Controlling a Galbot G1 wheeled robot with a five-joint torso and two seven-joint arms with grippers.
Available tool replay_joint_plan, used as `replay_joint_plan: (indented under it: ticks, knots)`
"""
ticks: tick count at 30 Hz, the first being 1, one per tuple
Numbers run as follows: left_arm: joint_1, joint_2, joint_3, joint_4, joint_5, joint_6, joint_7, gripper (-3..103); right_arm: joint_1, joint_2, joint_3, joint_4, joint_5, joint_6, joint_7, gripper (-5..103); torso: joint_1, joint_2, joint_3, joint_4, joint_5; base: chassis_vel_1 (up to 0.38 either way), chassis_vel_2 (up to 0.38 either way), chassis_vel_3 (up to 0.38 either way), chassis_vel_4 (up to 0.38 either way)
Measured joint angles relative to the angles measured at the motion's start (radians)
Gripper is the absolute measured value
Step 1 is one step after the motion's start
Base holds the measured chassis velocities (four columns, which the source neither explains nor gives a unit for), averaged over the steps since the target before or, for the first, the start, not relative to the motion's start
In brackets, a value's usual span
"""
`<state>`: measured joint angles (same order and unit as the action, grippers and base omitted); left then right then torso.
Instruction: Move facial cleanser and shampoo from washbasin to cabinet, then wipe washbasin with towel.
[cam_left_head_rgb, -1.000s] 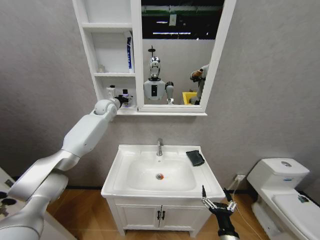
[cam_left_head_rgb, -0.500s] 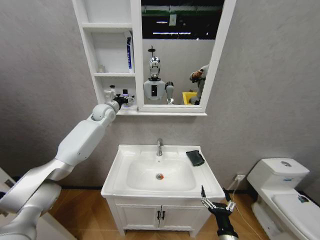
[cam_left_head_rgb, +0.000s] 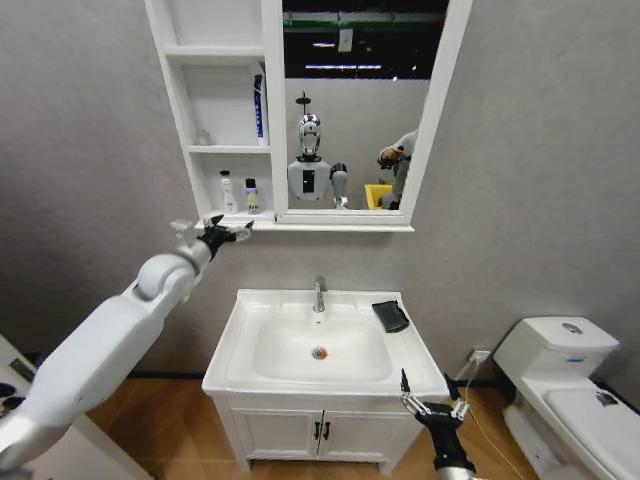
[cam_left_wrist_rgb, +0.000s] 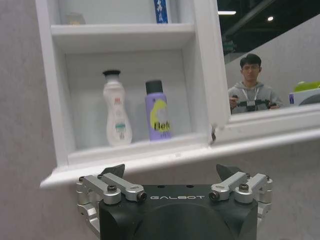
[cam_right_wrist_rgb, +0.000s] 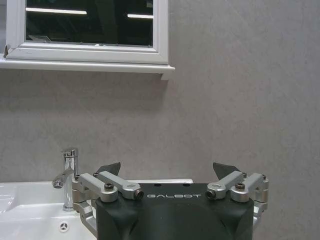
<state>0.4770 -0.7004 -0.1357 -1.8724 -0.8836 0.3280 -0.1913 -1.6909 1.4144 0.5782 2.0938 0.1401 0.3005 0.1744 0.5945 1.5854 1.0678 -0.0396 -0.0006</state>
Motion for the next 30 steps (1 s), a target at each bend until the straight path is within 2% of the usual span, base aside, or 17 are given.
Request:
replay_joint_plan:
  ticks: [1,2,5,6,9,10,12,13,16,17,20,21,23,24,27,28,30]
  knots:
    - [0.086,0.012,-0.046,-0.042,0.014,-0.009,-0.013,100,0.002,-0.001,-0.002,0.001,0.005,-0.006,0.000,100,0.000,0.000,0.000,-0.0003,0.0000,0.000,0.000,0.000,0.000]
    - [0.086,0.012,-0.046,-0.042,0.014,-0.009,-0.013,100,0.002,-0.001,-0.002,0.001,0.005,-0.006,0.000,100,0.000,0.000,0.000,-0.0003,0.0000,0.000,0.000,0.000,0.000]
    - [0.272,0.009,-0.170,-0.120,0.061,-0.029,-0.053,100,0.022,0.000,-0.008,-0.001,-0.001,-0.013,0.000,100,0.000,0.000,0.000,-0.0005,0.0007,0.000,0.000,0.000,0.000]
    - [0.272,0.009,-0.170,-0.120,0.061,-0.029,-0.053,100,0.022,0.000,-0.008,-0.001,-0.001,-0.013,0.000,100,0.000,0.000,0.000,-0.0005,0.0007,0.000,0.000,0.000,0.000]
    - [0.455,-0.031,-0.287,-0.169,0.123,-0.043,-0.057,100,0.044,-0.001,-0.009,-0.004,0.000,-0.027,0.002,100,0.000,0.000,0.000,-0.0006,0.0006,0.000,0.000,0.000,0.000]
    - [0.455,-0.031,-0.287,-0.169,0.123,-0.043,-0.057,100,0.044,-0.001,-0.009,-0.004,0.000,-0.027,0.002,100,0.000,0.000,0.000,-0.0006,0.0006,0.000,0.000,0.000,0.000]
    - [0.614,-0.094,-0.398,-0.199,0.192,-0.056,-0.044,100,0.063,-0.006,-0.007,-0.013,0.010,-0.033,0.003,100,0.000,0.000,0.000,-0.0005,0.0004,0.000,0.000,0.000,0.000]
    - [0.614,-0.094,-0.398,-0.199,0.192,-0.056,-0.044,100,0.063,-0.006,-0.007,-0.013,0.010,-0.033,0.003,100,0.000,0.000,0.000,-0.0005,0.0004,0.000,0.000,0.000,0.000]
    - [0.821,-0.191,-0.545,-0.249,0.268,-0.080,0.006,100,0.087,-0.006,-0.011,-0.030,0.027,-0.040,0.002,100,0.000,0.000,0.000,-0.0002,0.0005,0.000,0.000,0.000,0.000]
    - [0.821,-0.191,-0.545,-0.249,0.268,-0.080,0.006,100,0.087,-0.006,-0.011,-0.030,0.027,-0.040,0.002,100,0.000,0.000,0.000,-0.0002,0.0005,0.000,0.000,0.000,0.000]
    - [0.996,-0.286,-0.675,-0.291,0.351,-0.110,0.065,100,0.104,-0.009,-0.012,-0.034,0.030,-0.051,-0.004,100,0.000,0.000,0.000,0.0000,0.0006,0.000,0.000,0.000,0.000]
    - [0.996,-0.286,-0.675,-0.291,0.351,-0.110,0.065,100,0.104,-0.009,-0.012,-0.034,0.030,-0.051,-0.004,100,0.000,0.000,0.000,0.0000,0.0006,0.000,0.000,0.000,0.000]
    - [1.066,-0.350,-0.729,-0.323,0.387,-0.115,0.098,100,0.115,-0.012,-0.007,-0.036,0.034,-0.056,-0.008,100,0.000,0.000,0.000,-0.0003,0.0009,0.000,0.000,0.000,0.000]
    - [1.066,-0.350,-0.729,-0.323,0.387,-0.115,0.098,100,0.115,-0.012,-0.007,-0.036,0.034,-0.056,-0.008,100,0.000,0.000,0.000,-0.0003,0.0009,0.000,0.000,0.000,0.000]
    - [1.145,-0.447,-0.776,-0.379,0.429,-0.134,0.144,100,0.144,-0.028,0.018,-0.038,0.054,-0.077,-0.011,100,0.000,0.000,0.000,-0.0005,0.0009,0.000,0.000,0.000,0.000]
    - [1.145,-0.447,-0.776,-0.379,0.429,-0.134,0.144,100,0.144,-0.028,0.018,-0.038,0.054,-0.077,-0.011,100,0.000,0.000,0.000,-0.0005,0.0009,0.000,0.000,0.000,0.000]
    - [1.187,-0.512,-0.793,-0.409,0.486,-0.152,0.162,100,0.158,-0.035,0.030,-0.030,0.069,-0.092,-0.015,100,0.000,0.000,0.000,-0.0004,0.0008,0.000,0.000,0.000,0.000]
